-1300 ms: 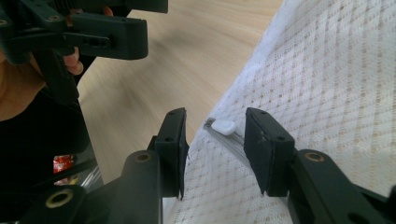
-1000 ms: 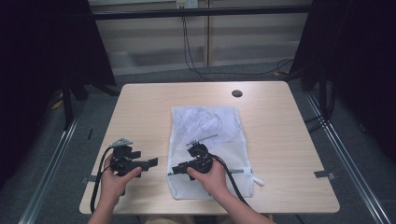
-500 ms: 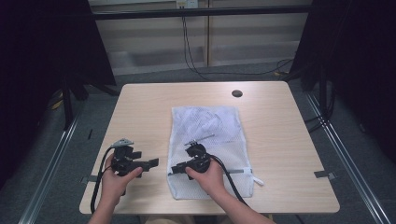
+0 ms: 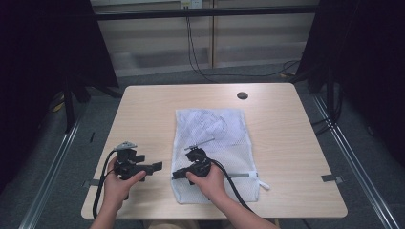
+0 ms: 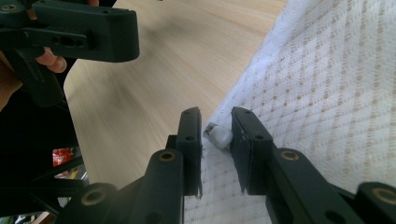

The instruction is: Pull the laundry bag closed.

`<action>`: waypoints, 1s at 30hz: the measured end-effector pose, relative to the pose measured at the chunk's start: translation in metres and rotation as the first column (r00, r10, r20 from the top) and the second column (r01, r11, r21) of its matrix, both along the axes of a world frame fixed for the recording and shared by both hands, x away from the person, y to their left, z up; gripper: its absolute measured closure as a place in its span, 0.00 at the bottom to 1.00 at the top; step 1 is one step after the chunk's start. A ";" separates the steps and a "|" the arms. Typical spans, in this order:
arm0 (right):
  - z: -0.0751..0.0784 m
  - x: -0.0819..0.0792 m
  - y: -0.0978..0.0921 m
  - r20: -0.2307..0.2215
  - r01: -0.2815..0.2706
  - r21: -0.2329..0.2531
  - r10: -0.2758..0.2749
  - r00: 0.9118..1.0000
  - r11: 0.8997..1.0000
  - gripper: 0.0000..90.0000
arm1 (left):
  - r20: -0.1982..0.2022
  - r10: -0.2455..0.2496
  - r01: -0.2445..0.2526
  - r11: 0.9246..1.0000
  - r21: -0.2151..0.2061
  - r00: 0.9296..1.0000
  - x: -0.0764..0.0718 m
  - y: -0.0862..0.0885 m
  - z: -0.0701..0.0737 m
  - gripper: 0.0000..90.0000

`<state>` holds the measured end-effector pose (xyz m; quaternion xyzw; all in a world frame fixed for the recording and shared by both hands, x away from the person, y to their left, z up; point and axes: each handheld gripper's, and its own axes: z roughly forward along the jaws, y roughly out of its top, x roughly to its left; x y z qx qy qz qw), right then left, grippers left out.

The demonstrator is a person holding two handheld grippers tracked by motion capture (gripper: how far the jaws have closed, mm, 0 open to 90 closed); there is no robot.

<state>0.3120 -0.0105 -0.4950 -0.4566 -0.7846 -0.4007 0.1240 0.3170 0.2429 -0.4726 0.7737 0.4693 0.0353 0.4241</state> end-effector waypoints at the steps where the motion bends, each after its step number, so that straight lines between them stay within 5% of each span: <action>1: 0.000 0.000 0.001 -0.006 0.002 0.001 -0.002 1.000 1.000 0.82 | -0.001 0.000 0.000 1.000 -0.001 1.000 0.000 0.000 0.000 0.07; 30: 0.004 0.006 -0.003 -0.052 0.017 0.013 -0.016 0.999 1.000 0.96 | -0.030 -0.011 0.011 1.000 -0.028 0.999 -0.003 0.000 0.002 0.08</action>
